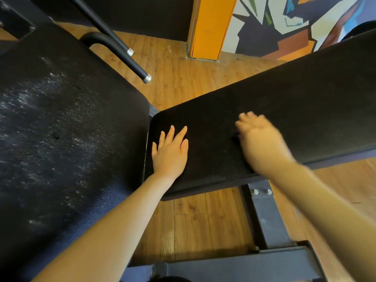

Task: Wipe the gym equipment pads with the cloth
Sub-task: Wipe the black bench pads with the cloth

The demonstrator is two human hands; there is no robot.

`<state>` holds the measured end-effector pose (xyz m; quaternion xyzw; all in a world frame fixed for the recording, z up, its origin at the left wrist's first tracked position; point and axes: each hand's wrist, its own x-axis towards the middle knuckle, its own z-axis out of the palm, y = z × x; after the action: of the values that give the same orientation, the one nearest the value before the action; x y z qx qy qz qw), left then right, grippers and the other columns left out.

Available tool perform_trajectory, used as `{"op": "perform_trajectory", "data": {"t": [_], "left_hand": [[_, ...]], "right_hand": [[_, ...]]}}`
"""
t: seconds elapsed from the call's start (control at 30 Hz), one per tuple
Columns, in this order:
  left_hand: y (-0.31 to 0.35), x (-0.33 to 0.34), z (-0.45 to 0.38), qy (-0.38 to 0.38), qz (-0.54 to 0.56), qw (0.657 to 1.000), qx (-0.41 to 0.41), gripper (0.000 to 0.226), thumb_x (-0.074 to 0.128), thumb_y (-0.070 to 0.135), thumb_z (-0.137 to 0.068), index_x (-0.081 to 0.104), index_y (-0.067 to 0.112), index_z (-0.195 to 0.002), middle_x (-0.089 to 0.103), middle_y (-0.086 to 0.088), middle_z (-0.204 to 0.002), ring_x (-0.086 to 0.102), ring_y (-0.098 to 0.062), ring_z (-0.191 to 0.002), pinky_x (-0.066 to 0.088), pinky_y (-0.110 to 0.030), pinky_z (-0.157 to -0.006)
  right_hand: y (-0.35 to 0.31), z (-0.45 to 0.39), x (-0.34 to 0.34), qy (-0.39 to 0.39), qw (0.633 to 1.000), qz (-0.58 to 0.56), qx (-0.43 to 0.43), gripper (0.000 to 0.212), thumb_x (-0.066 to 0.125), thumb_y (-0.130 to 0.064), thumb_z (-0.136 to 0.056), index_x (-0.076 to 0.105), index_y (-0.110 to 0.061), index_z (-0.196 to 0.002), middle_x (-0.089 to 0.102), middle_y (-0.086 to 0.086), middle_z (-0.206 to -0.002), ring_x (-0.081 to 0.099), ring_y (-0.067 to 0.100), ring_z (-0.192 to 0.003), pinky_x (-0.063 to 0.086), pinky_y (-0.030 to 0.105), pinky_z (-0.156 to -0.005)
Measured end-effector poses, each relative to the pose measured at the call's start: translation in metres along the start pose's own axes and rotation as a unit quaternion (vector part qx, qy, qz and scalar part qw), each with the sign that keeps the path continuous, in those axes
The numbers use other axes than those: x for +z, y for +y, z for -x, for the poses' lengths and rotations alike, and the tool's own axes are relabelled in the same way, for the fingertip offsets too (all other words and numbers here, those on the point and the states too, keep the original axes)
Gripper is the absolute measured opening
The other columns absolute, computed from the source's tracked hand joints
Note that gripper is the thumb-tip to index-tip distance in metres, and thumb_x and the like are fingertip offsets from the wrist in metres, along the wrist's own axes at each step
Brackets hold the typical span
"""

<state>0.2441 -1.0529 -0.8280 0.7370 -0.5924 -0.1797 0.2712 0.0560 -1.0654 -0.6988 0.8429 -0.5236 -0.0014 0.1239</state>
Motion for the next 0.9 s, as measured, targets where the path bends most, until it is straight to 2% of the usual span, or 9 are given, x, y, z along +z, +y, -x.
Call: {"op": "perform_trajectory", "data": {"t": [0.07, 0.17, 0.27, 0.43, 0.53, 0.67, 0.73, 0.8, 0.9], "left_hand": [[-0.001, -0.002, 0.002, -0.004, 0.001, 1.0, 0.008, 0.049, 0.03, 0.038, -0.104, 0.018, 0.041, -0.151, 0.012, 0.002, -0.162, 0.003, -0.023, -0.15, 0.007, -0.051, -0.119], [-0.005, -0.004, 0.004, -0.019, -0.004, 0.999, 0.028, 0.057, 0.043, 0.03, -0.102, 0.017, 0.04, -0.152, 0.01, 0.002, -0.163, 0.0, -0.022, -0.149, 0.007, -0.051, -0.119], [-0.003, -0.005, 0.002, -0.01, 0.026, 1.0, 0.011, 0.046, 0.024, 0.039, -0.105, 0.02, 0.042, -0.151, 0.012, 0.005, -0.162, 0.002, -0.019, -0.149, 0.006, -0.049, -0.119], [-0.004, 0.0, 0.001, -0.007, 0.014, 1.0, 0.009, 0.045, 0.022, 0.04, -0.105, 0.021, 0.042, -0.15, 0.014, 0.005, -0.162, 0.004, -0.02, -0.149, 0.007, -0.049, -0.118], [-0.001, -0.001, 0.002, -0.009, 0.015, 1.0, 0.003, 0.045, 0.023, 0.04, -0.105, 0.021, 0.042, -0.15, 0.014, 0.005, -0.162, 0.004, -0.02, -0.149, 0.007, -0.049, -0.118], [0.001, -0.016, -0.003, -0.067, 0.066, 0.995, -0.023, 0.044, 0.027, 0.036, -0.106, 0.025, 0.041, -0.149, 0.014, 0.005, -0.162, 0.005, -0.02, -0.149, 0.007, -0.048, -0.119], [0.001, -0.032, -0.001, -0.066, 0.193, 0.978, -0.054, 0.042, 0.029, 0.033, -0.106, 0.034, 0.037, -0.147, 0.027, 0.005, -0.158, 0.018, -0.016, -0.147, 0.018, -0.039, -0.117], [0.008, -0.043, 0.009, -0.009, 0.292, 0.954, -0.071, 0.04, 0.032, 0.03, -0.105, 0.04, 0.032, -0.145, 0.042, 0.007, -0.149, 0.035, -0.01, -0.139, 0.029, -0.027, -0.108], [0.038, -0.05, 0.03, 0.016, 0.31, 0.95, -0.021, 0.04, 0.034, 0.031, -0.105, 0.045, 0.026, -0.143, 0.05, 0.007, -0.142, 0.043, -0.005, -0.131, 0.034, -0.02, -0.102]], "right_hand": [[-0.059, 0.001, 0.018, -0.037, 0.996, -0.024, -0.074, 0.035, 0.048, -0.015, -0.095, 0.049, -0.008, -0.13, 0.046, 0.011, -0.138, 0.041, 0.028, -0.129, 0.028, 0.038, -0.111], [-0.101, 0.004, 0.022, -0.078, 0.99, -0.039, -0.112, 0.055, 0.054, -0.016, -0.094, 0.033, -0.008, -0.145, 0.031, 0.009, -0.153, 0.025, 0.024, -0.142, 0.012, 0.036, -0.118], [-0.054, -0.004, 0.005, -0.054, 0.993, 0.032, -0.103, 0.043, 0.043, -0.014, -0.097, 0.041, -0.008, -0.139, 0.038, 0.011, -0.146, 0.033, 0.025, -0.137, 0.02, 0.037, -0.117], [0.045, -0.022, -0.023, -0.032, 0.997, 0.055, 0.046, 0.043, 0.04, -0.004, -0.098, 0.041, -0.004, -0.141, 0.033, 0.018, -0.151, 0.026, 0.03, -0.141, 0.015, 0.038, -0.117], [0.007, -0.011, -0.011, -0.023, 0.999, 0.014, 0.028, 0.046, 0.045, -0.008, -0.097, 0.039, -0.004, -0.142, 0.032, 0.015, -0.152, 0.025, 0.028, -0.143, 0.015, 0.039, -0.119], [-0.072, 0.001, 0.011, -0.078, 0.995, 0.03, -0.057, 0.051, 0.046, -0.018, -0.097, 0.033, -0.005, -0.145, 0.029, 0.015, -0.153, 0.025, 0.029, -0.142, 0.018, 0.041, -0.119], [-0.076, -0.003, 0.012, -0.094, 0.994, -0.014, -0.052, 0.054, 0.044, -0.021, -0.099, 0.028, -0.007, -0.148, 0.024, 0.013, -0.156, 0.019, 0.026, -0.145, 0.012, 0.038, -0.119], [-0.067, -0.007, 0.004, -0.13, 0.982, -0.13, -0.032, 0.058, 0.042, -0.028, -0.1, 0.021, -0.013, -0.152, 0.019, 0.008, -0.159, 0.012, 0.023, -0.147, 0.007, 0.036, -0.118], [-0.045, -0.013, -0.017, -0.138, 0.955, -0.262, 0.001, 0.058, 0.036, -0.036, -0.099, 0.018, -0.025, -0.153, 0.016, 0.007, -0.159, 0.004, 0.028, -0.147, 0.003, 0.043, -0.118]]}}
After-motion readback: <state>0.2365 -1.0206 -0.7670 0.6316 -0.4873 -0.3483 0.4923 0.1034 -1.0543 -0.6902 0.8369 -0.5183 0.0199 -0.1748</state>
